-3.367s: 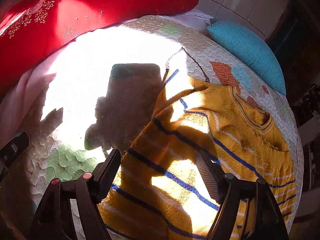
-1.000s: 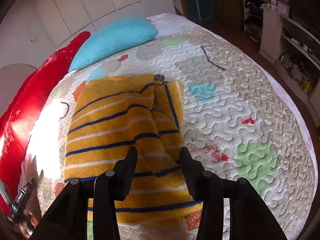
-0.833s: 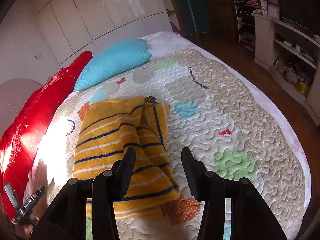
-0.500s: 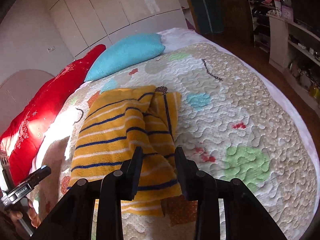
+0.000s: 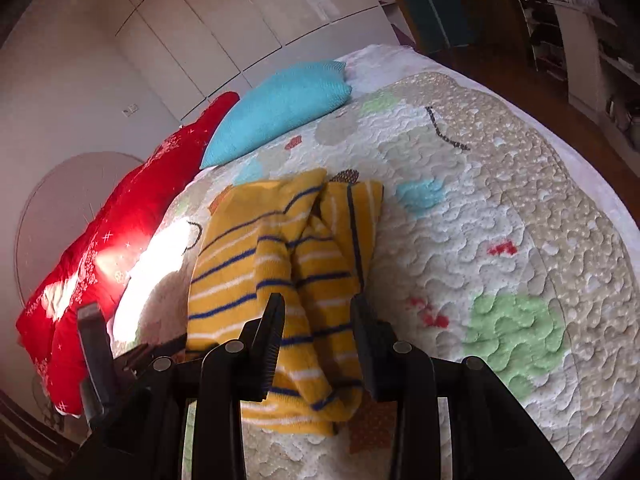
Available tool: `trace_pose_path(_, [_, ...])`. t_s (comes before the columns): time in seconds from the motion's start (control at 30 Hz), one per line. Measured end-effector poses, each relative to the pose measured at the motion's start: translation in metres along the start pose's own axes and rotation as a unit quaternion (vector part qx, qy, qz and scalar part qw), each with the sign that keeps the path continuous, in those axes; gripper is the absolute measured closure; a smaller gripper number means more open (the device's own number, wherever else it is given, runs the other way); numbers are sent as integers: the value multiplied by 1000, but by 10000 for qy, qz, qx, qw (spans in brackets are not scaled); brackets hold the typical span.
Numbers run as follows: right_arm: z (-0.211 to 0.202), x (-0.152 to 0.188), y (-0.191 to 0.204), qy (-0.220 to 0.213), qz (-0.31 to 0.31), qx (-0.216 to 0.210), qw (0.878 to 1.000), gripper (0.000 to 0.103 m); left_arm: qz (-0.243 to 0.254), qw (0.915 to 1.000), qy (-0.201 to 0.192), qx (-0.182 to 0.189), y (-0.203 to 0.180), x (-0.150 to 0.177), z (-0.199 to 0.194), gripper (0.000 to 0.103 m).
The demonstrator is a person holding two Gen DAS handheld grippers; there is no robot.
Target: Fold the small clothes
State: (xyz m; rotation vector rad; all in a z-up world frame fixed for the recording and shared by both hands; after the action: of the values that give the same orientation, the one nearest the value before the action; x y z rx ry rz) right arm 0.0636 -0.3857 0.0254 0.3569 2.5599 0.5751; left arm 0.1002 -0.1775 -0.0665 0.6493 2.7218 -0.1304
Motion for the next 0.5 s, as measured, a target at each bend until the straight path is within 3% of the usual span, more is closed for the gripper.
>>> trace_pose_path(0.07, [11,-31,-1,-43,17,29,10000,61,-134,9998,39,121,3,3,-1,44])
trace_pose_path(0.17, [46,-68,2,216,203,-145,9995,43,-184,9997,12,132,2,3,-1,44])
trace_pose_path(0.27, [89,-85,0,584,393,-248,9972,42,-169,9998,-48,54,0,4,-3,44])
trace_pose_path(0.3, [104,-87,-2,760,502,-380,9951,45,-166,9998,-57,44,0,3,-3,44])
trace_pose_path(0.37, [121,-87,5,989,687,-1065,9870,89,-165,9998,-51,42,0,2,-4,44])
trace_pose_path(0.43, [114,-91,7,828,744,-1310,9851,92,-151,9999,-36,20,0,4,-6,44])
trace_pose_path(0.5, [96,-95,3,512,764,-1286,9874,95,-67,10000,-25,-40,-2,4,-9,44])
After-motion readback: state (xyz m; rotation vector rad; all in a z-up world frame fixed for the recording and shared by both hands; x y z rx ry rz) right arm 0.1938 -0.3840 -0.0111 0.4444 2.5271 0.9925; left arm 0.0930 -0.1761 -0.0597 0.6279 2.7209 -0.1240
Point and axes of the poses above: each gripper's, at about its wrist camera, not at the fingertips, and z roughly the way its jaws point, y to its left, x to its underside, the point moved 10 cm from there along z, roughly the way its jaws point, and after that the axes turned 15 degrees about y, right-handed, at the moved point
